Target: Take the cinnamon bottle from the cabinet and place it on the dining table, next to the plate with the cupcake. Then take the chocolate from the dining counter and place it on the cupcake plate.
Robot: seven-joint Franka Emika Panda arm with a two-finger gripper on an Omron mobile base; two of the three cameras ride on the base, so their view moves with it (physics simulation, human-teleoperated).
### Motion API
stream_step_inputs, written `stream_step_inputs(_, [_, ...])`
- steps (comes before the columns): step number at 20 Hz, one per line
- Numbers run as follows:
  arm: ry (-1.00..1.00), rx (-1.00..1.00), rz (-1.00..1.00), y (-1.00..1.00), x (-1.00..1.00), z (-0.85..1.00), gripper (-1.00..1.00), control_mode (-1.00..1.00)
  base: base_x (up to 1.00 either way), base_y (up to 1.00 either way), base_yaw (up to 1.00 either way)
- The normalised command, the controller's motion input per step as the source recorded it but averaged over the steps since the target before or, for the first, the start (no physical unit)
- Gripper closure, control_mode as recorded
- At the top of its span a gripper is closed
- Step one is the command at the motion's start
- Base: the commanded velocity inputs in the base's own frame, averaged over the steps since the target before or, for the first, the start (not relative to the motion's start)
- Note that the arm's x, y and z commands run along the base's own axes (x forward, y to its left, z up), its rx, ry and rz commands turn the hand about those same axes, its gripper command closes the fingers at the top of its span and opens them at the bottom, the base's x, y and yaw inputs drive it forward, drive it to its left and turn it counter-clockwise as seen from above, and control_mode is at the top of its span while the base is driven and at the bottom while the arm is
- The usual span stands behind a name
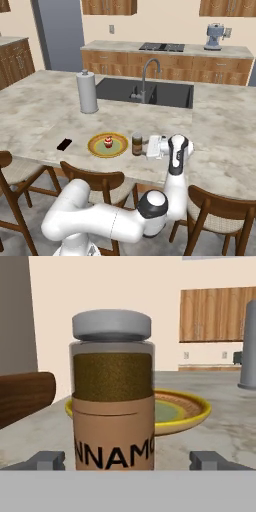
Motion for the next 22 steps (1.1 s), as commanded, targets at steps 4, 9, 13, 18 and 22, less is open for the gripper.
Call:
stream_step_inputs(4, [-0.03,-0.04,0.00,-0.23,-0.19,0.07,-1.00,-1.00,0.00,0.00,0.00])
stream_step_inputs(9, [-0.05,-0.09,-0.06,-0.14,-0.35,0.25,-1.00,-1.00,0.00,0.00,0.00])
stream_step_inputs(13, [0.00,-0.10,-0.10,-0.21,-0.32,0.23,-1.00,-1.00,0.00,0.00,0.00])
stream_step_inputs(18, [0.00,-0.08,-0.17,-0.13,-0.31,0.27,-1.00,-1.00,0.00,0.00,0.00])
stream_step_inputs(22, [0.00,-0.02,-0.28,-0.10,-0.40,0.29,-1.00,-1.00,0.00,0.00,0.00])
